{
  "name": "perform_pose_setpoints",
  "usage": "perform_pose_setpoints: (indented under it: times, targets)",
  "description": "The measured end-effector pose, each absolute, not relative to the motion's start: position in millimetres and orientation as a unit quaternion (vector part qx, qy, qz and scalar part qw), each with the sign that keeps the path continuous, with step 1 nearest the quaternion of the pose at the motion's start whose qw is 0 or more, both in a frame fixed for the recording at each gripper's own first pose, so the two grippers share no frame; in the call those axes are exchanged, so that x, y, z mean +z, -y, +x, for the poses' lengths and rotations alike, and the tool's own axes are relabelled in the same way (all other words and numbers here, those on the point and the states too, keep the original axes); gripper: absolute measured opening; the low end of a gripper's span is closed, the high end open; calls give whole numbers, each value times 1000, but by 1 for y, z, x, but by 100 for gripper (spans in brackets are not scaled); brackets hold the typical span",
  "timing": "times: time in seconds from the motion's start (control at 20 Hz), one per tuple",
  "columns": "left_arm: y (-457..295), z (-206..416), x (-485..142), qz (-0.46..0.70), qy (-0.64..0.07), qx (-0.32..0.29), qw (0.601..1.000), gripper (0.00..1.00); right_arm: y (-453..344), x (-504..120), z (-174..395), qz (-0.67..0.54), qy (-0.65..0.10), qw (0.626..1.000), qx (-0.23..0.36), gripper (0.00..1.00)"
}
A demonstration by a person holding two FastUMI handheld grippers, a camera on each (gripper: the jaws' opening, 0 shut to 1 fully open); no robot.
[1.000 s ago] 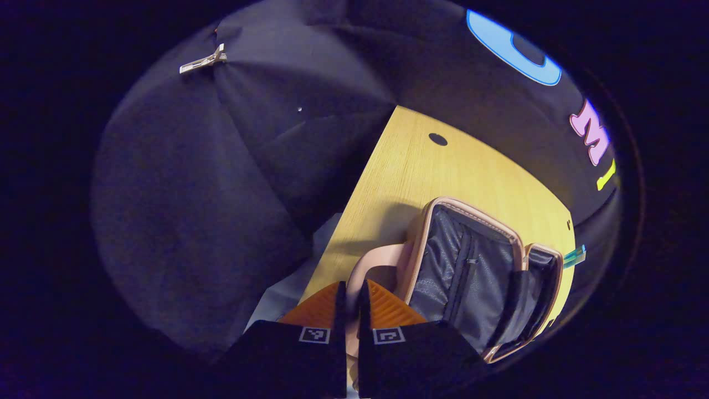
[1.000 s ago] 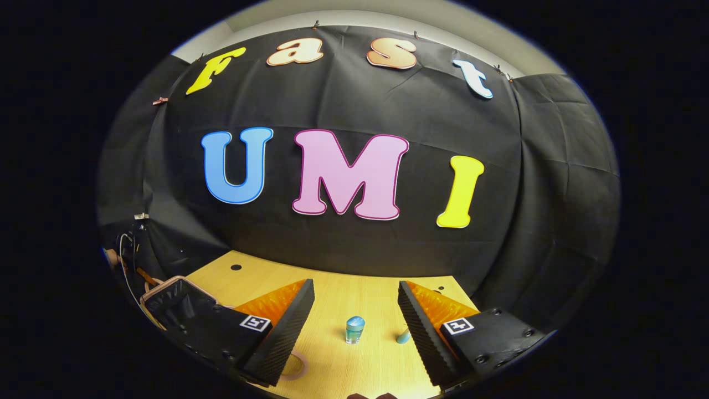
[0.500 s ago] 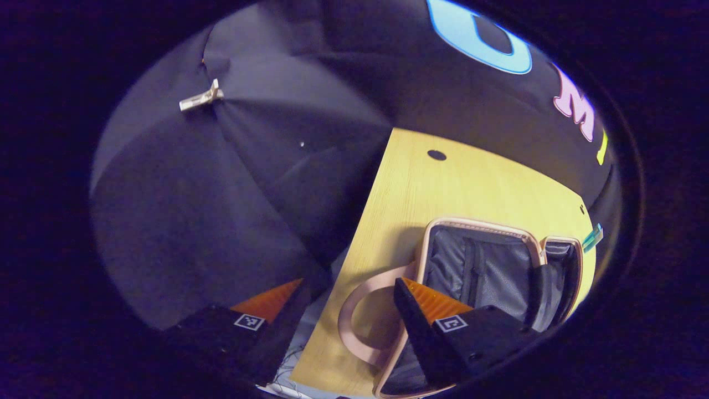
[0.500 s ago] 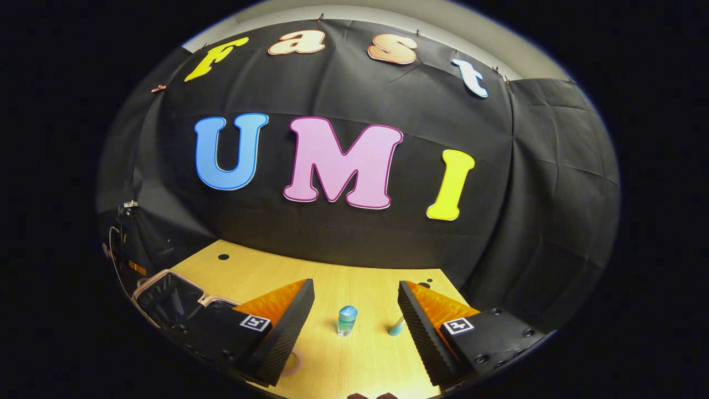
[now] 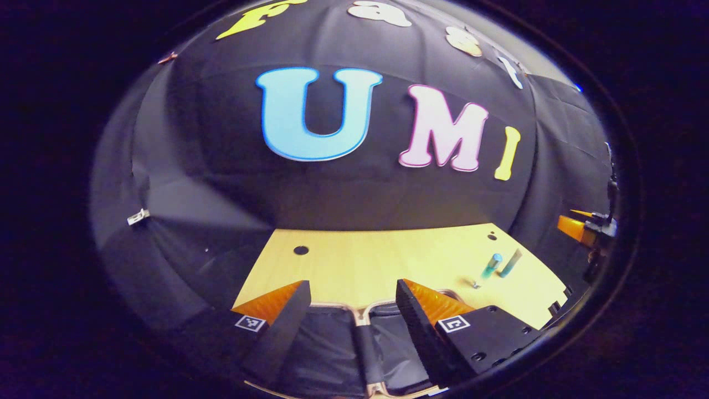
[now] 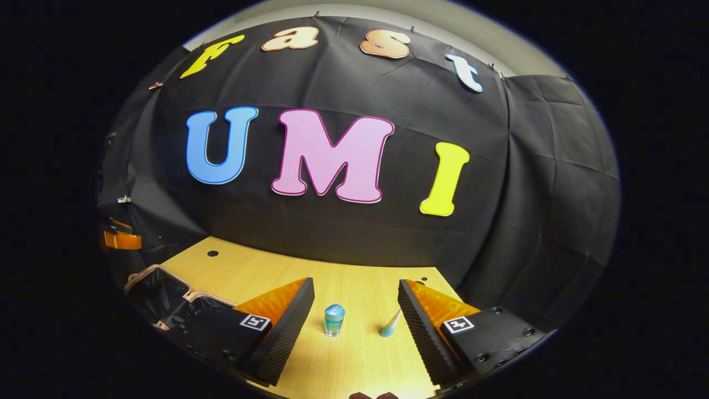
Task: First open the suitcase, pack the skin care products into it, and then close the suitcase.
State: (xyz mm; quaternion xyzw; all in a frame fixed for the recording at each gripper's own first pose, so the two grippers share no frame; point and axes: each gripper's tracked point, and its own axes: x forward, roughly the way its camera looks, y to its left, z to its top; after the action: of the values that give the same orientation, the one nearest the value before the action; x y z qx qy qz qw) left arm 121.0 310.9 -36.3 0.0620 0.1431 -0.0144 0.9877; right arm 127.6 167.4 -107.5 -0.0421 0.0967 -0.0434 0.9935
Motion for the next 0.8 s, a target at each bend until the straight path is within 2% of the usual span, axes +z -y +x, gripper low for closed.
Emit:
perform_pose_setpoints:
  times: [0.2,0.35,0.65,0.8]
  targets:
    - [-231,129,8,82,-73,-45,993,98,-151,-109,134,-47,-87,995,-32,96]
    - [-172,136,4,89,-65,-74,991,98,-136,-118,143,-42,-97,994,-22,96]
    - [-39,162,-68,39,-117,-175,977,98,-103,-155,174,-33,-121,992,-9,96]
    - [-16,187,-124,35,-180,-162,970,98,-85,-189,187,-38,-144,989,3,97]
